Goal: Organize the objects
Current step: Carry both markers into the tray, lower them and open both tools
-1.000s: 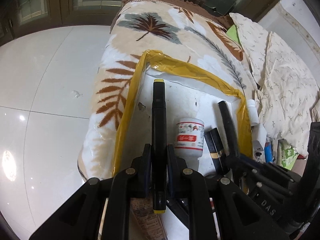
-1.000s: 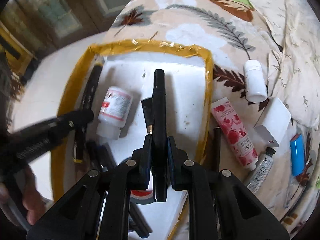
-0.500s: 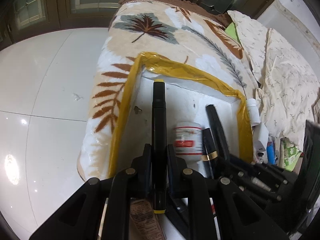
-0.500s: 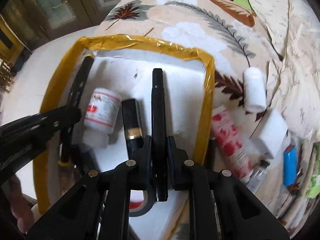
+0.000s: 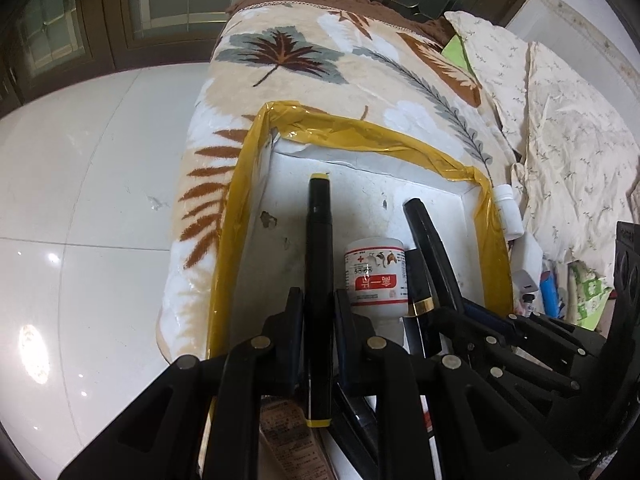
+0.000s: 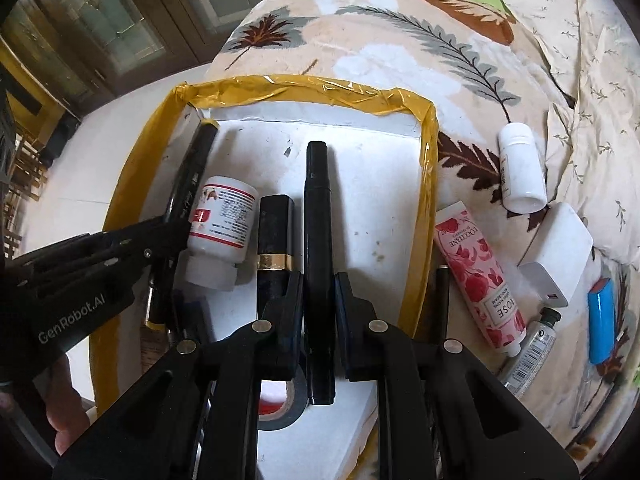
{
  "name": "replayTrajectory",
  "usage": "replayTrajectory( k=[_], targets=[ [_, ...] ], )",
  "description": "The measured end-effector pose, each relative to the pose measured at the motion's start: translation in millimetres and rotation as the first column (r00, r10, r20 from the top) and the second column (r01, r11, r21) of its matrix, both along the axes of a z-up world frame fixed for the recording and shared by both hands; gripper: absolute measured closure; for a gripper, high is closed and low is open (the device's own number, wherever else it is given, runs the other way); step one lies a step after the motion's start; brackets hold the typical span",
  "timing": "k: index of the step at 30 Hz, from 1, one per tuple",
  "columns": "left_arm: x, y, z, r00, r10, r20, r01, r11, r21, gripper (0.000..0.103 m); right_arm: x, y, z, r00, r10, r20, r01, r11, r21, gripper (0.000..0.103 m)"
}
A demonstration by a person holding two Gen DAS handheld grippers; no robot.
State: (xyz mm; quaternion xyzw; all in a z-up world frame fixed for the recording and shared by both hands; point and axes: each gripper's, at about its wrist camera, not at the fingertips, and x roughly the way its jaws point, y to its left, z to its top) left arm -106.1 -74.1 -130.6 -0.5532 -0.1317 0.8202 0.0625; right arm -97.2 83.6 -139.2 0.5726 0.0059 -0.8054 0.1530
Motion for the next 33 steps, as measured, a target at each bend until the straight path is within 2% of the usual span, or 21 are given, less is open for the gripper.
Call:
replayTrajectory(
  k=[4,6,10,11,13,16,18,20,23,25,27,29,31,33],
  targets=[
    [4,-10,1,1.000,0.029,0.006,-0.030,0.997,0.077,0.088,-3,4,2,1.000,-0.012,0.005,0.012,0.999,-0.040,0.087],
    [8,-17,3,0.998,0.054,0.014,-0.055,0.991,0.118,0.084,-4,11,5,0.999,-0.027,0.018,0.029,0.996,-0.082,0.087],
    [19,-23,13,0.996,0.089,-0.032,-0.083,0.982,0.167,0.062,-1,25,12,0.999,-0.045,0.020,0.047,0.985,-0.167,0.087],
    [21,-21,16,0.995,0.092,-0.049,-0.082,0.983,0.166,0.054,0,28,15,0.999,-0.040,0.023,0.044,0.979,-0.200,0.087],
    [29,-13,24,0.991,0.100,-0.090,-0.086,0.986,0.141,0.046,7,42,22,0.999,-0.046,0.011,0.048,0.963,-0.264,0.087],
    [44,14,39,0.987,0.048,-0.156,-0.031,0.994,0.108,0.043,21,65,30,0.999,-0.052,-0.011,0.046,0.948,-0.316,0.082],
    [54,31,44,0.987,0.004,-0.163,0.010,0.996,0.089,0.041,31,86,34,0.997,-0.077,-0.031,0.063,0.942,-0.329,0.062],
    [61,45,44,0.988,-0.034,-0.152,0.046,0.996,0.071,0.041,43,106,30,0.995,-0.090,-0.037,0.072,0.937,-0.342,0.060],
    [72,60,44,0.988,-0.050,-0.148,0.065,0.993,0.094,0.041,55,121,22,0.996,-0.084,-0.001,0.078,0.925,-0.371,0.060],
    [77,74,46,0.986,-0.073,-0.148,0.084,0.994,0.072,0.041,66,129,23,0.996,-0.081,-0.031,0.065,0.937,-0.344,0.060],
    [82,89,51,0.985,-0.085,-0.149,0.096,0.993,0.067,0.041,74,140,19,0.996,-0.082,-0.021,0.070,0.936,-0.344,0.060],
    [87,107,55,0.979,-0.129,-0.156,0.141,0.988,0.064,0.041,78,154,12,0.994,-0.110,-0.006,0.102,0.936,-0.338,0.060],
    [90,127,53,0.975,-0.176,-0.135,0.179,0.984,0.011,0.041,83,173,5,0.990,-0.138,0.008,0.132,0.927,-0.351,0.060],
    [93,141,49,0.974,-0.195,-0.114,0.196,0.981,-0.002,0.041,86,191,-3,0.983,-0.180,0.032,0.179,0.916,-0.358,0.060]
  ],
)
